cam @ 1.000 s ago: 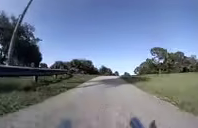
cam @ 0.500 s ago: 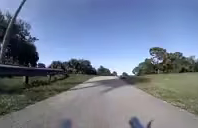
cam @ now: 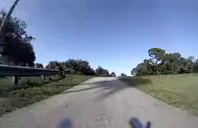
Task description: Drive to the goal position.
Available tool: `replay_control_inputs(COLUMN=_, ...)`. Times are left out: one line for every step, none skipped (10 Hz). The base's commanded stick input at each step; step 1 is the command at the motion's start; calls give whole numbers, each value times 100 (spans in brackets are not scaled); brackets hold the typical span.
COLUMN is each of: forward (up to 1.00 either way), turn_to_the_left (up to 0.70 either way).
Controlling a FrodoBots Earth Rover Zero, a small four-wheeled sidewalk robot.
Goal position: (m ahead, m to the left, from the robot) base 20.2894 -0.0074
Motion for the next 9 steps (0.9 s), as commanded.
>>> replay_control_inputs(forward=85, turn_to_the_left=0)
replay_control_inputs(forward=85, turn_to_the_left=0)
replay_control_inputs(forward=85, turn_to_the_left=0)
replay_control_inputs(forward=85, turn_to_the_left=0)
replay_control_inputs(forward=85, turn_to_the_left=0)
replay_control_inputs(forward=85, turn_to_the_left=0)
replay_control_inputs(forward=85, turn_to_the_left=0)
replay_control_inputs(forward=85, turn_to_the_left=0)
replay_control_inputs(forward=85, turn_to_the_left=1)
